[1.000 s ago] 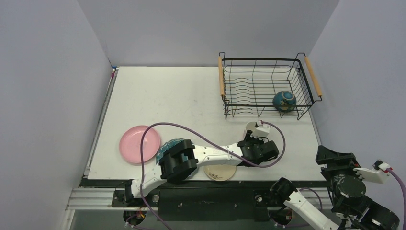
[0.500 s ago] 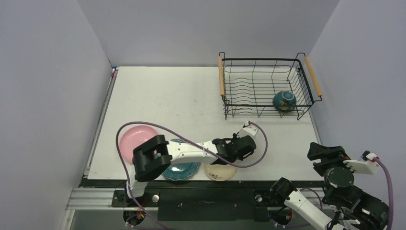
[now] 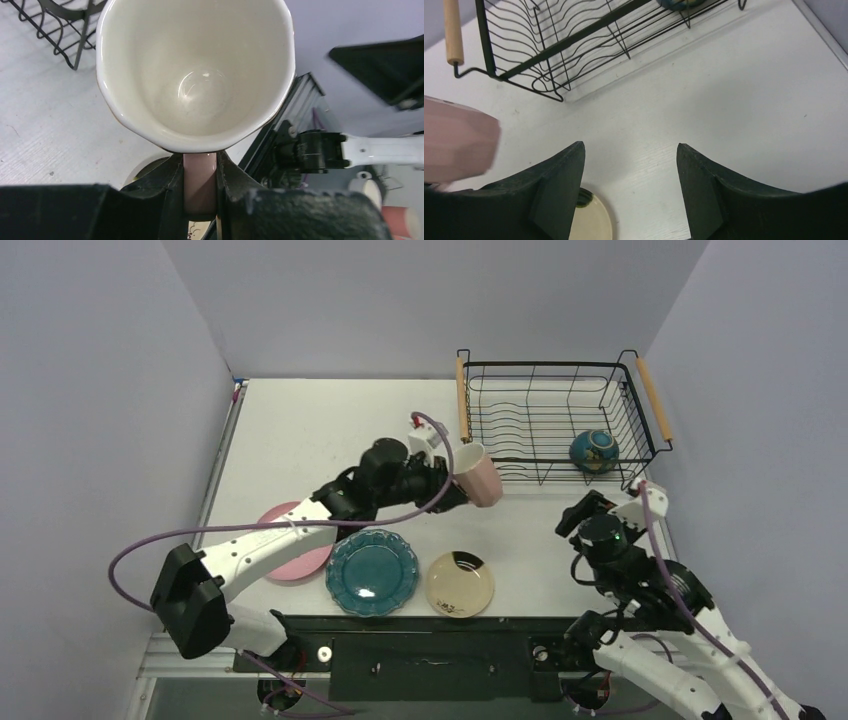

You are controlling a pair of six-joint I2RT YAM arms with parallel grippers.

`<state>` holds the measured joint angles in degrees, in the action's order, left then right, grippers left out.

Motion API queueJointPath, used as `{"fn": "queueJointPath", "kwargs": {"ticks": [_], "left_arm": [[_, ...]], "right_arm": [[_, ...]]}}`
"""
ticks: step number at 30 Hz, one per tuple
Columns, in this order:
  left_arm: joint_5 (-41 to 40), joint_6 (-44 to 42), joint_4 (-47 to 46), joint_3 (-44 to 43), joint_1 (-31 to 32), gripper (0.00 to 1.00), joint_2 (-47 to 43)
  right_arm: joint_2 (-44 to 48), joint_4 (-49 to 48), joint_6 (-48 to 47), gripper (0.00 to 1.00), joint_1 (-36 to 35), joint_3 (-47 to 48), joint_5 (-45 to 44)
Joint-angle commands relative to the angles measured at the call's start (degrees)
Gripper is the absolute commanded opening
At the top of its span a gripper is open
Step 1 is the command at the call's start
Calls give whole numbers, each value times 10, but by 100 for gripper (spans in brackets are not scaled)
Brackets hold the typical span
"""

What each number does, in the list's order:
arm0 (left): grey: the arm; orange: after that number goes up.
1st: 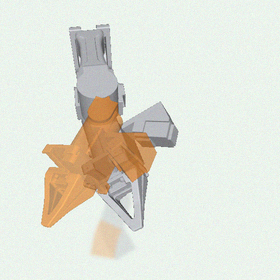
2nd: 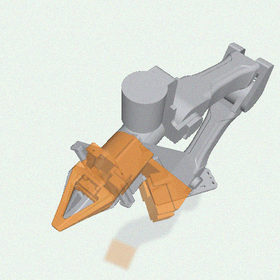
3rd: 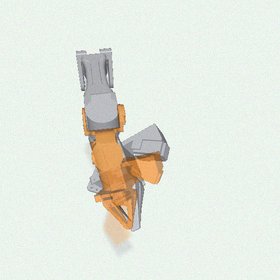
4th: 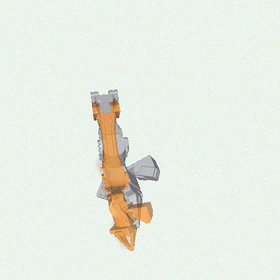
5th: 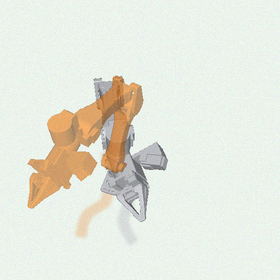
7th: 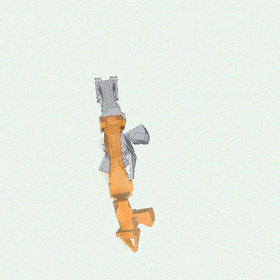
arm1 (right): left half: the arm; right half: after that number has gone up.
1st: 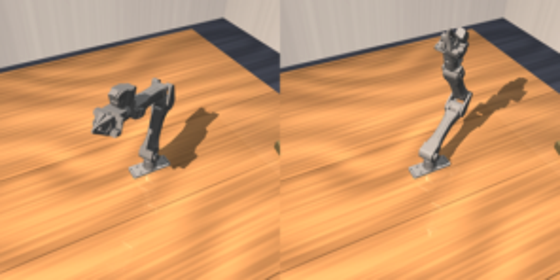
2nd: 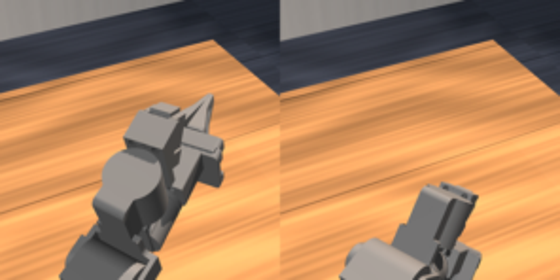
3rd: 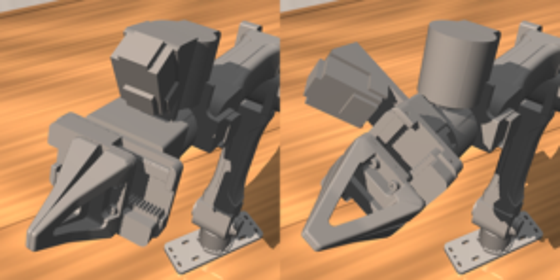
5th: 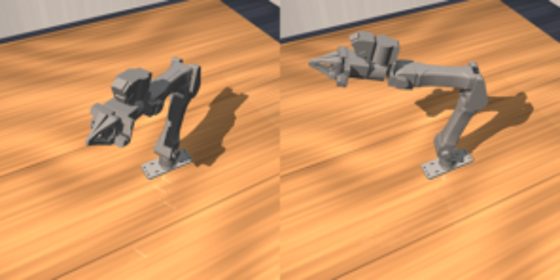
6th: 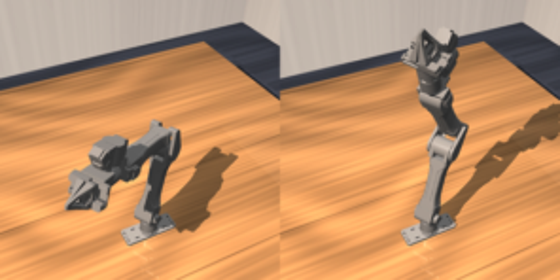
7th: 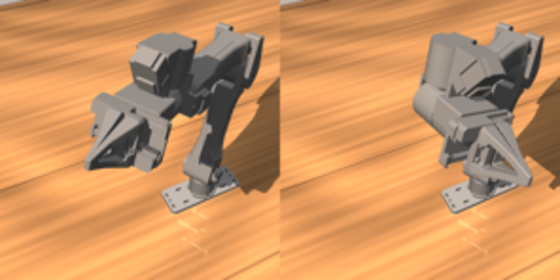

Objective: Load the mixed dishes into the dish rack

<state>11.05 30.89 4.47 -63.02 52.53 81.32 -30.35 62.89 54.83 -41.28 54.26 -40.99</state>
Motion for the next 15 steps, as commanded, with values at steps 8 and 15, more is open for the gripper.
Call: {"fn": "queueJointPath", "kwargs": {"ticks": [8, 15], "left_arm": [[361, 219, -280, 66, -198, 0, -91], [385, 439, -532, 145, -209, 0, -51]], "right_arm": [[-129, -302, -100, 83, 232, -175, 365], [5, -423, -73, 96, 288, -272, 560]]}}
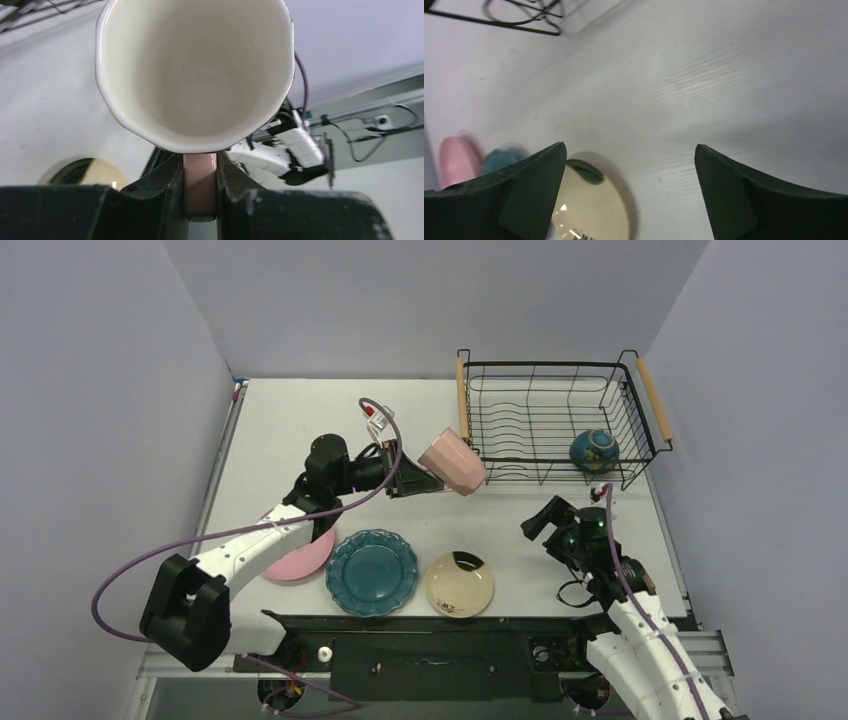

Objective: Load the mixed dishes into the dish rack

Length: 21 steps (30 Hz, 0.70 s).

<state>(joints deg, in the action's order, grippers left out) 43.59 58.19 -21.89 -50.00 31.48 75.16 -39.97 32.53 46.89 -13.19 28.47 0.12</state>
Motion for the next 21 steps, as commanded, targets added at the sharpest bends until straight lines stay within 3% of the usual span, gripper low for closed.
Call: {"fn": "queueJointPath", "kwargs": {"ticks": [1, 4, 7, 12, 14, 21], "left_arm": [[58, 196, -299, 25, 1, 0, 20], [46, 331, -459, 30, 12, 0, 71], [12, 391, -535, 19, 38, 0, 101], [-48, 386, -518, -4, 110, 0, 128], [-66, 389, -508, -10, 129, 0, 134], [-90, 414, -480, -39, 165, 0, 165]], "right_arm": [[124, -128, 17, 99, 7, -16, 158], [220, -158, 35, 100, 7, -15, 182], [265, -180, 59, 100, 6, -7, 192], [292, -338, 202, 100, 5, -37, 244], [307, -379, 217, 100, 5, -41, 244], [308, -261, 143, 100, 4, 24, 195]]}}
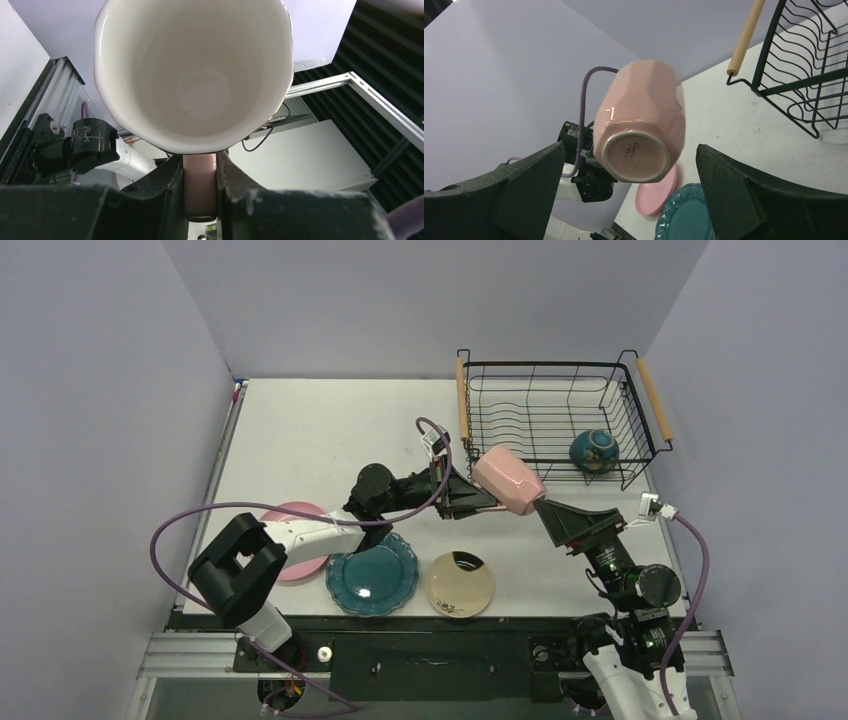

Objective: Load the mixed dishes into the dish rack

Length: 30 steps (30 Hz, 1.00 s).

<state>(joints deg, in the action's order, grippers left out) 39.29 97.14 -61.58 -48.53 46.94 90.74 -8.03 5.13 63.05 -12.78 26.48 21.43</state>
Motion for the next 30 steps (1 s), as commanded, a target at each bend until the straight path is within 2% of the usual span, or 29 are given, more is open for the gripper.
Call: {"fn": "queueJointPath", "kwargs": {"ticks": [1, 6, 15, 19, 25, 30], "left_arm": [[-47, 23, -81, -56, 14, 0, 11], [-59, 9, -57, -68, 29, 0, 22], [-67, 21, -69, -101, 58, 0, 53], [-83, 20, -65, -101, 73, 0, 55], [-148, 38, -69, -83, 101, 0, 58], [-237, 54, -96, -54, 117, 0, 57]], "right_arm": [[-15, 13, -15, 100, 0, 46, -17], [-31, 3, -4, 100, 0, 50, -13], [-42, 27, -27, 100, -1, 56, -30], [-50, 26, -33, 100, 0, 62, -58], [-49, 18, -30, 97, -1, 65, -113], [-32, 10, -4, 96, -4, 50, -143]]}}
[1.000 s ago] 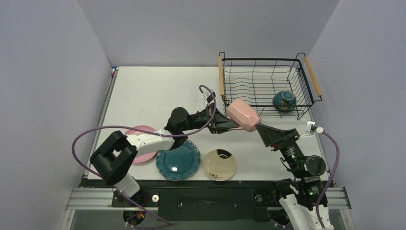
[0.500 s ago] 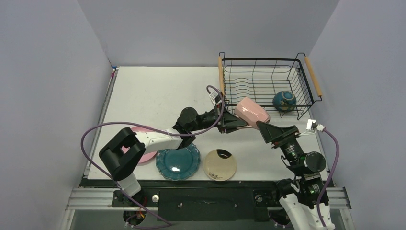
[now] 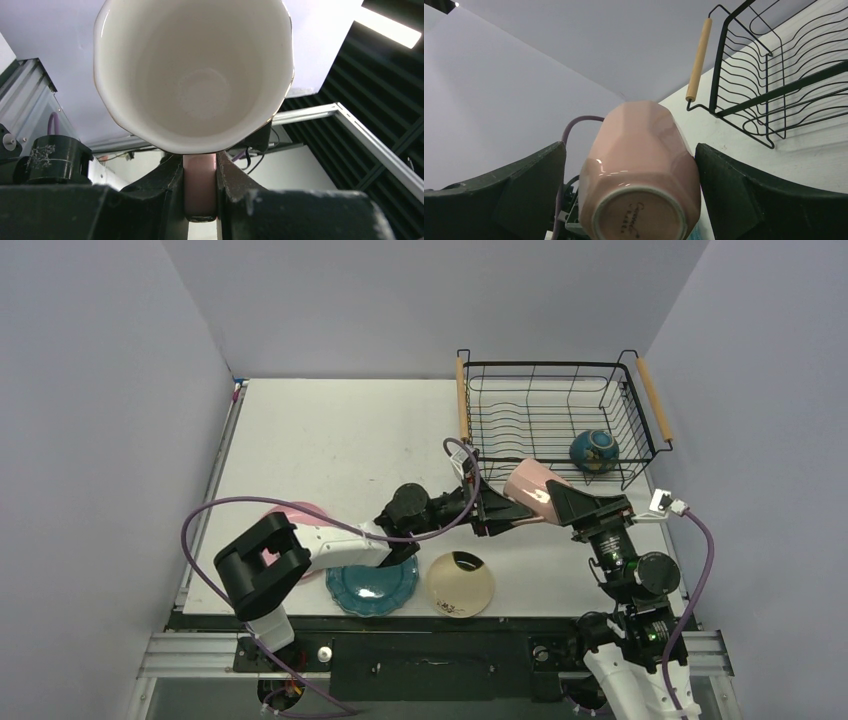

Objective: Load the mixed dishes into the dish rack

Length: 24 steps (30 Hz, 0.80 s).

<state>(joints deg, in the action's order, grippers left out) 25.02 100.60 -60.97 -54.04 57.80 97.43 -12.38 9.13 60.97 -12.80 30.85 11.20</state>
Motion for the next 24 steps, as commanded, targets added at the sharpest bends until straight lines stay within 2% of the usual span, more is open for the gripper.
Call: {"fn": "queueJointPath", "kwargs": {"ticks": [1, 4, 11, 16, 19, 24], "left_arm": [[-103, 18, -107, 3, 13, 0, -11], [-142, 13, -115, 8, 22, 0, -13], [-176, -36, -101, -4, 32, 0, -21], [-187, -89, -83, -11, 39, 0, -32], [-194, -93, -76, -12, 41, 0, -32], [-196, -84, -90, -13, 47, 0, -24]], "right_arm": [[16, -30, 20, 96, -4, 0, -47], [14, -27, 25, 97, -6, -3, -51], [-34, -2, 33, 96, -29, 19, -54], [-54, -3, 44, 94, -95, 20, -116], [-68, -4, 36, 90, -128, 25, -149], [-75, -19, 33, 92, -154, 22, -204]]}}
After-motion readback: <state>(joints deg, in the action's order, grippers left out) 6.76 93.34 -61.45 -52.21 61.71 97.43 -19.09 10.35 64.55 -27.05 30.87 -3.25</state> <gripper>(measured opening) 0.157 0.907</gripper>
